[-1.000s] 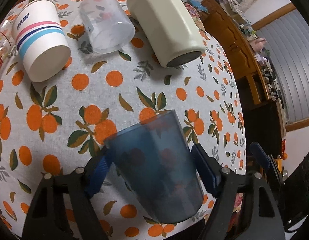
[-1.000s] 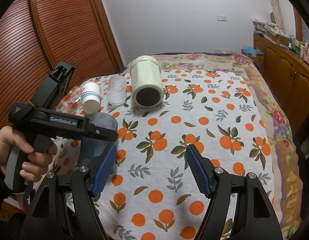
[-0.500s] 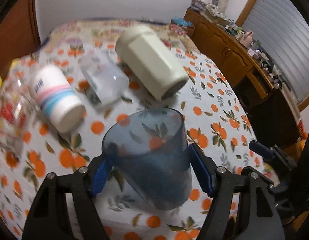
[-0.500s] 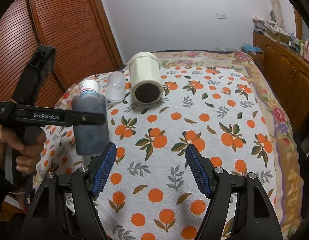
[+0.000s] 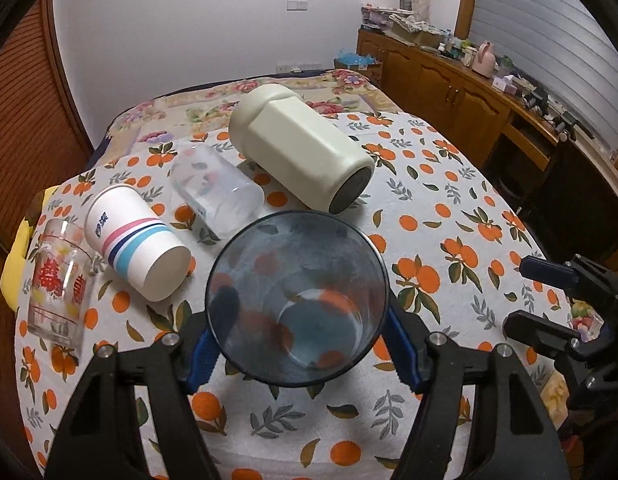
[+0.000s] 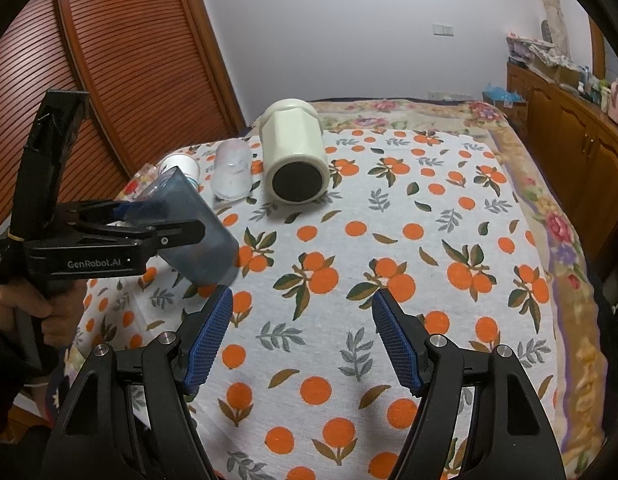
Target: Flip cup upright
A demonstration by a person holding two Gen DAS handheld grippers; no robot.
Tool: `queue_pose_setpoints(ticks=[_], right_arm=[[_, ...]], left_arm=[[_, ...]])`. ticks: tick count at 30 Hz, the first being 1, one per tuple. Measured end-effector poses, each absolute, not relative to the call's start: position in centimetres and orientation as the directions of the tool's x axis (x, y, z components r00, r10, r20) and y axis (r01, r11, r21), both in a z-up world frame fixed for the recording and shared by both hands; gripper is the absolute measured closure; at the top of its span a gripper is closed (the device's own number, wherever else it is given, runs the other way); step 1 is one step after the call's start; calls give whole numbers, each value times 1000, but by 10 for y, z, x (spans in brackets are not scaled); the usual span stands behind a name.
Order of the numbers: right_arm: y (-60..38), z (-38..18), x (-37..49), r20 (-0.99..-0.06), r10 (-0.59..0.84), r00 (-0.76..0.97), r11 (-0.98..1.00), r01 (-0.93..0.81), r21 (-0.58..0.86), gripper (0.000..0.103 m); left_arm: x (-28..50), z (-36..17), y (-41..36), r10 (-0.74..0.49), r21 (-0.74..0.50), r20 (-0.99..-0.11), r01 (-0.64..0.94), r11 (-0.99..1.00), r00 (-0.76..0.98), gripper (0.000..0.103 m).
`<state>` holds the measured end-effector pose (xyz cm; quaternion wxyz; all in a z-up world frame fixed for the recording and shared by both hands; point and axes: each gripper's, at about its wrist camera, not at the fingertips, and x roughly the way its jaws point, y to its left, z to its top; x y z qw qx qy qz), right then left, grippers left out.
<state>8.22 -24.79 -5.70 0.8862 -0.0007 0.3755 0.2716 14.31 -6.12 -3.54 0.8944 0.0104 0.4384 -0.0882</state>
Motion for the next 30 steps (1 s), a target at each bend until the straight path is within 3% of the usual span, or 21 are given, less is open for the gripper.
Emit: queue_pose_setpoints(ticks=[19, 30], right_arm=[[-246, -48, 82, -648, 487, 586, 854, -475, 213, 29], [-236, -25, 65, -576, 502, 646, 851, -486, 198, 26]], left_arm=[[113, -23, -58, -187, -109, -719, 157, 982, 670, 25], [71, 12, -49, -139, -59, -604, 129, 990, 785, 25]])
